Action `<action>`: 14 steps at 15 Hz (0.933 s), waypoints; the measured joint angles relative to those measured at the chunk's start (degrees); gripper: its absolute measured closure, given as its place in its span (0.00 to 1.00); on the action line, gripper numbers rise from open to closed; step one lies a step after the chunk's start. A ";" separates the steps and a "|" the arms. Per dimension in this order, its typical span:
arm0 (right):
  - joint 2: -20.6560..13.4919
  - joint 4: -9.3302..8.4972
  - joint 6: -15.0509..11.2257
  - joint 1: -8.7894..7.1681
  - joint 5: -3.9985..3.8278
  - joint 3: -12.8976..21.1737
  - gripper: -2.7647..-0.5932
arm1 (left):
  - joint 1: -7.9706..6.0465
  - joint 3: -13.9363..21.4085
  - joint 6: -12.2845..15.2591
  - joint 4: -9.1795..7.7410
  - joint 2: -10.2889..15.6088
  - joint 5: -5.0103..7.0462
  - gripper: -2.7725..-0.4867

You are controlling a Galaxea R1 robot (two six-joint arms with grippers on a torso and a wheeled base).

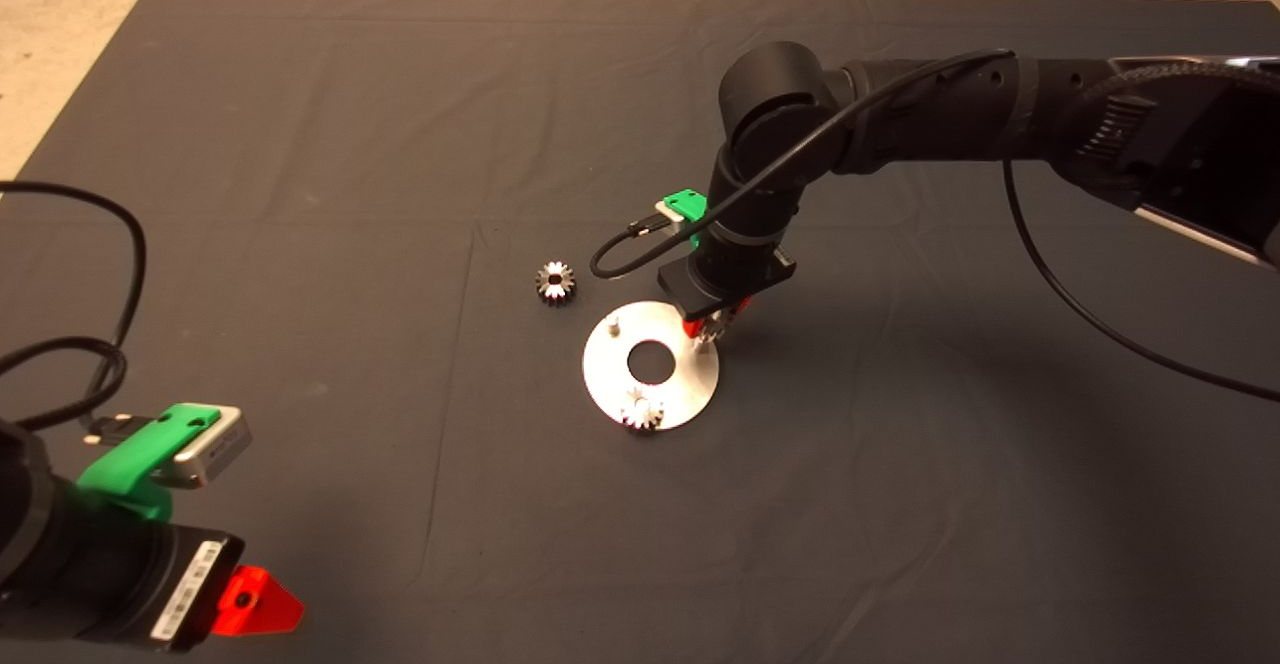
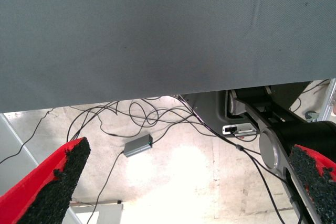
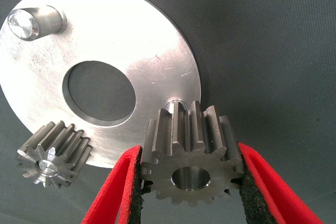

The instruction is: Install three planetary gears onto the carrier pins

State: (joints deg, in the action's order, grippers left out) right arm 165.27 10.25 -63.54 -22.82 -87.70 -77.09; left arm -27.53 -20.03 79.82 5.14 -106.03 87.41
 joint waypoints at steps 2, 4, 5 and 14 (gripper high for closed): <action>0.09 0.00 0.00 0.11 0.00 -0.49 0.78 | 0.00 0.00 0.00 -0.02 0.00 0.00 0.00; 0.30 0.00 0.01 0.11 0.00 -1.01 0.78 | 0.00 0.00 0.00 -0.05 0.02 0.00 0.00; 0.41 -0.02 0.01 0.11 0.00 -1.22 0.78 | 0.00 0.00 0.00 -0.05 0.02 0.00 0.00; 1.50 -0.15 0.00 0.44 0.00 -2.15 0.78 | 0.00 0.30 0.00 -0.27 0.16 0.00 0.00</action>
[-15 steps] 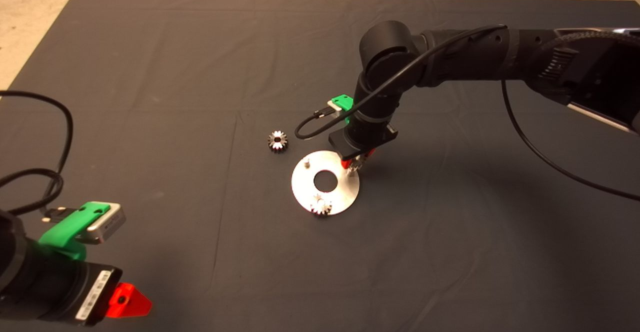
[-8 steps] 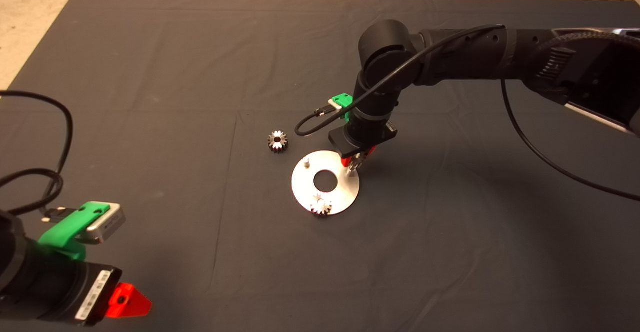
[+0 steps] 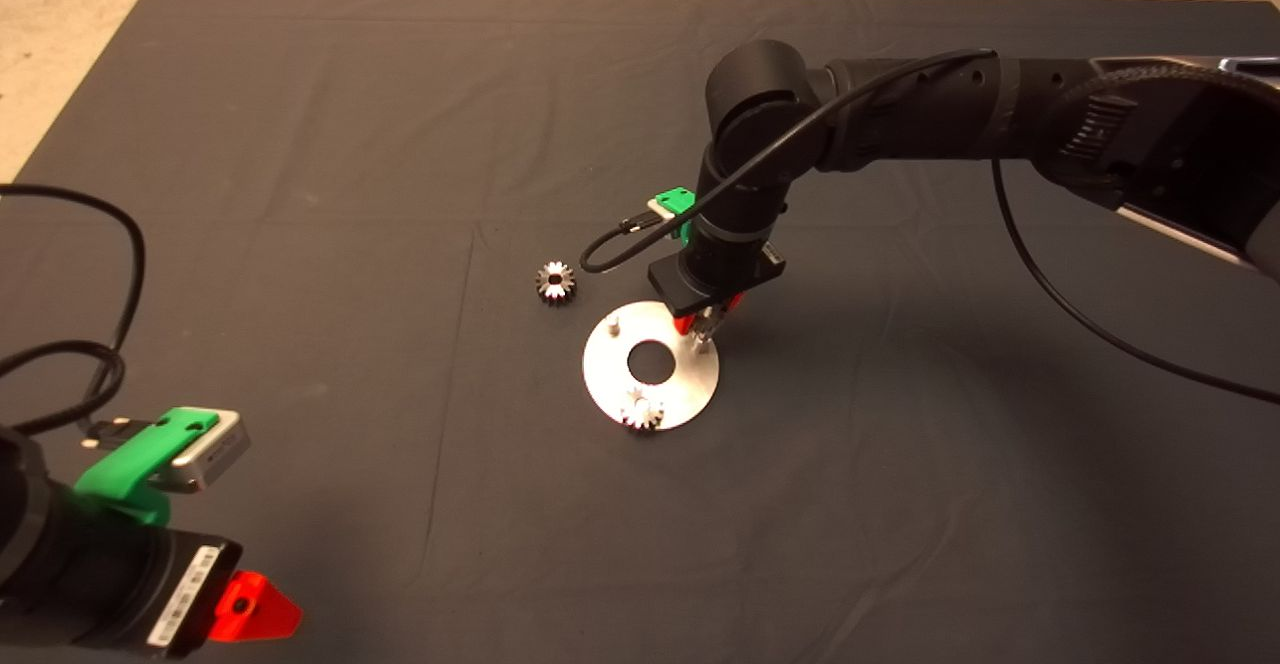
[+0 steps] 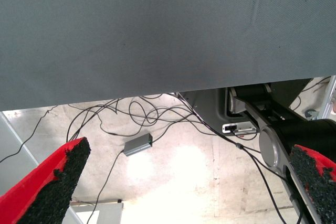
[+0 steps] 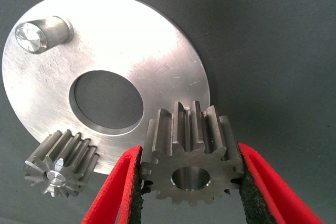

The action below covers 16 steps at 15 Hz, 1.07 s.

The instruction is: Install three planetary gears onto the carrier pins

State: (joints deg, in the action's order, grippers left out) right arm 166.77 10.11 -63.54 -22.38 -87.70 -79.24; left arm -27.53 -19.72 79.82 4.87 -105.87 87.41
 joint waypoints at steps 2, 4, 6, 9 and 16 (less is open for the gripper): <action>0.05 -0.29 0.00 0.57 0.02 -0.09 0.78 | 0.00 0.00 0.00 -0.02 0.01 0.00 0.00; 0.06 -0.60 0.00 0.80 0.00 -0.09 0.78 | 0.00 0.00 0.00 -0.02 0.01 0.00 0.00; 0.07 -0.66 -0.02 0.83 0.01 -0.09 0.78 | 0.00 0.00 0.00 -0.02 0.01 0.00 0.00; 0.05 -0.68 -0.02 0.86 0.00 -0.09 0.78 | 0.00 0.00 0.00 -0.02 0.01 0.00 0.00; 0.05 -0.72 -0.05 0.98 0.00 -0.09 0.78 | 0.00 0.00 0.00 -0.03 0.01 0.00 0.00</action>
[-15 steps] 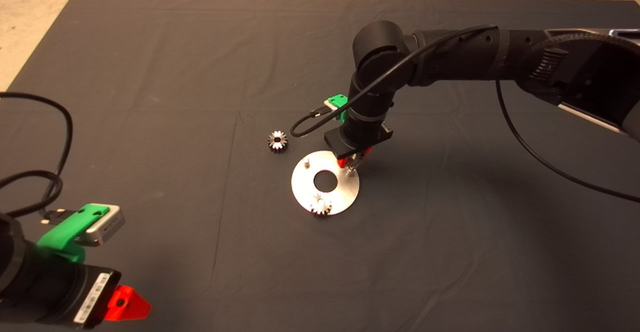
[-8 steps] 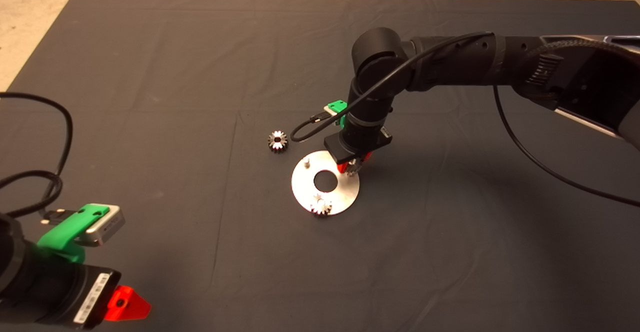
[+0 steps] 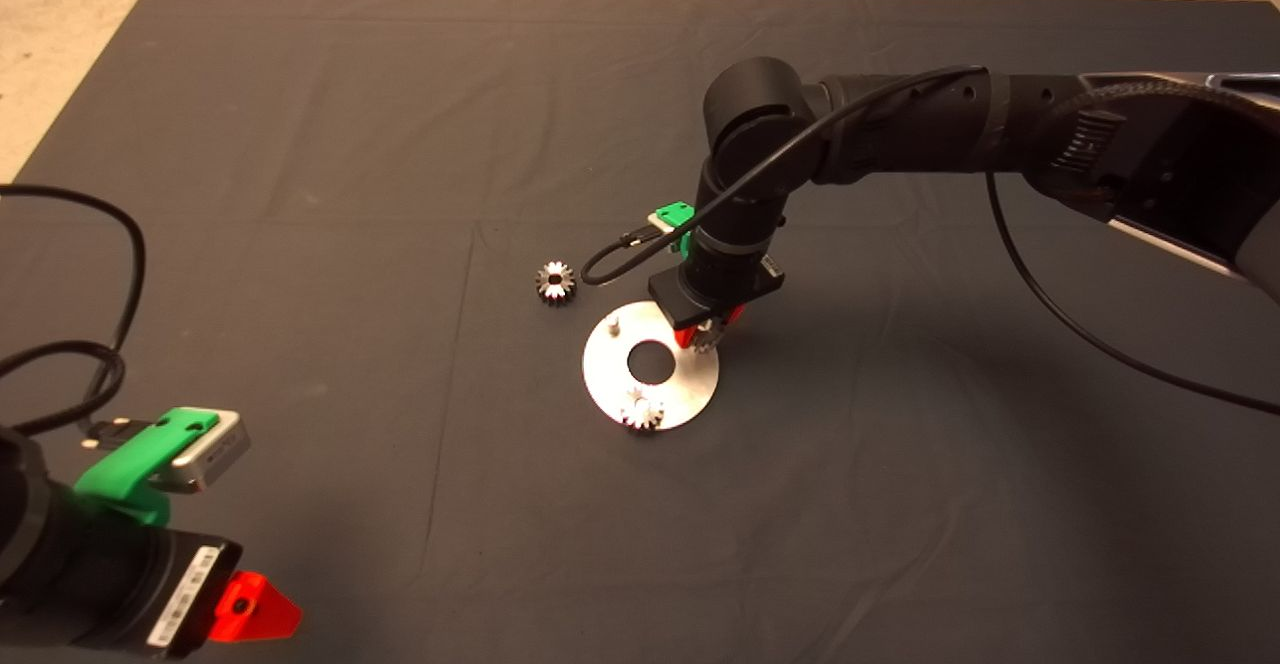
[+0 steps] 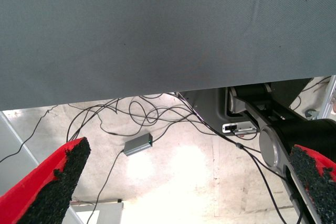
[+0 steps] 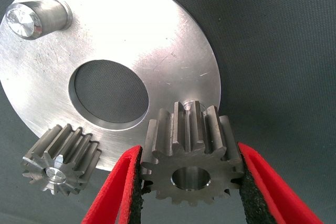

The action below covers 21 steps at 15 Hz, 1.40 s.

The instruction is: Install three planetary gears onto the carrier pins

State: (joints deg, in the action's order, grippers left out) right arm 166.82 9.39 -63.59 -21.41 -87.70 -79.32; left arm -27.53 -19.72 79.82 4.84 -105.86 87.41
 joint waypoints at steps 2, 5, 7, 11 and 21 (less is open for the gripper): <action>0.00 0.00 0.00 0.00 0.00 0.00 0.78 | 0.00 0.00 0.00 -0.02 0.00 0.00 0.00; 0.00 0.00 -0.02 0.00 0.00 0.00 0.78 | 0.00 0.00 0.00 -0.11 -0.01 0.00 0.00; 0.00 0.00 -0.09 0.00 0.00 -0.01 0.78 | 0.00 0.00 0.00 -0.11 0.00 0.00 0.00; 0.02 0.00 -0.09 0.00 0.00 -0.02 0.78 | 0.00 0.00 0.00 -0.13 0.00 0.00 0.00; 0.05 0.01 -0.09 0.00 0.00 -0.02 0.78 | 0.00 0.00 -0.22 -0.15 0.02 0.00 0.00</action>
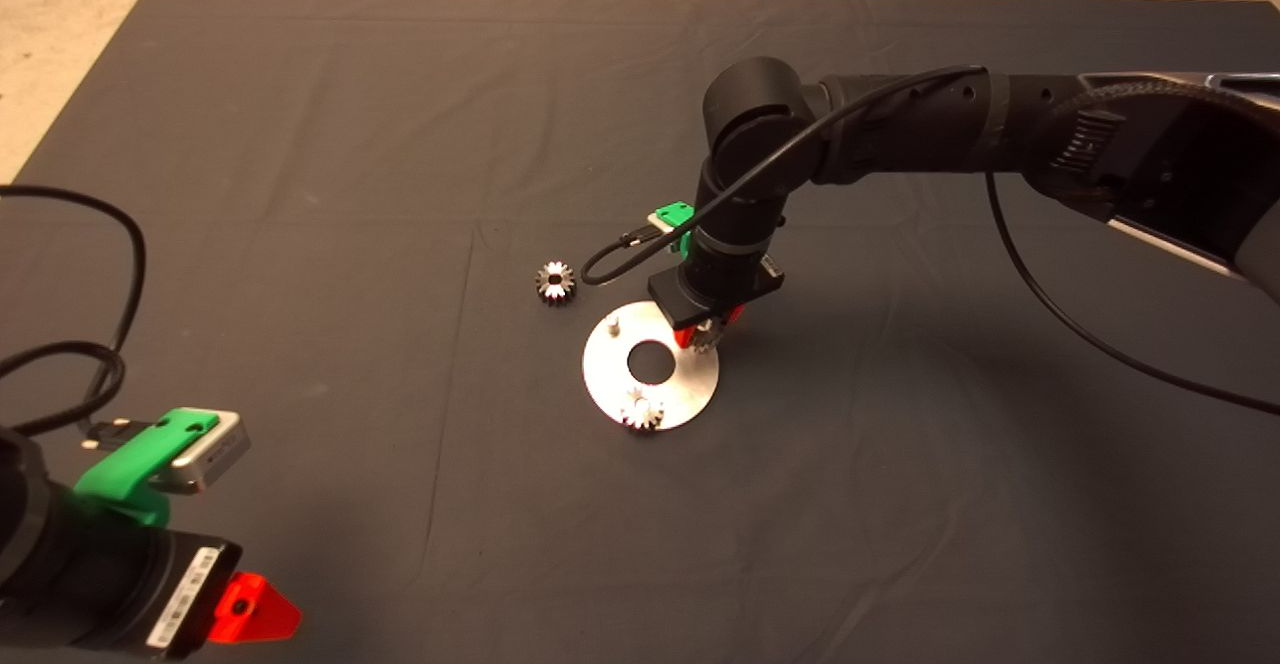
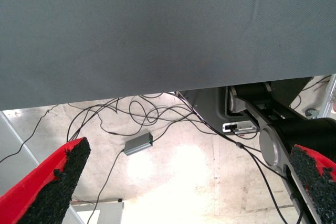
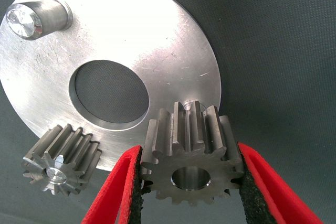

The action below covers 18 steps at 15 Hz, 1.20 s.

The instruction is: Install three planetary gears onto the carrier pins

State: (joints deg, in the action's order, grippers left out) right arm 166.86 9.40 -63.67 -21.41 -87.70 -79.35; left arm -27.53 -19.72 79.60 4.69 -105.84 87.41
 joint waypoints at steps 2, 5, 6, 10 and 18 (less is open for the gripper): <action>0.00 0.00 0.00 0.00 -0.01 0.00 0.78 | 0.00 0.00 -0.28 -0.01 0.63 -0.01 0.00; 0.00 0.00 0.00 0.00 0.00 0.00 0.77 | 0.00 0.00 -0.98 -0.05 1.76 0.00 0.00; -0.02 0.00 0.00 0.00 0.00 0.00 0.78 | 0.00 0.00 -1.07 -0.14 1.92 0.00 0.00; -0.02 0.00 0.00 0.00 0.00 0.00 0.78 | 0.00 0.00 -1.30 -0.40 2.23 0.00 0.00; -0.05 0.00 0.00 -0.01 0.00 0.00 0.78 | 0.00 0.00 -1.49 -0.44 2.51 0.00 0.00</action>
State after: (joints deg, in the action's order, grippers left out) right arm 166.82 9.40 -63.67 -21.42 -87.70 -79.35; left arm -27.53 -19.72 78.12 4.24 -103.33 87.41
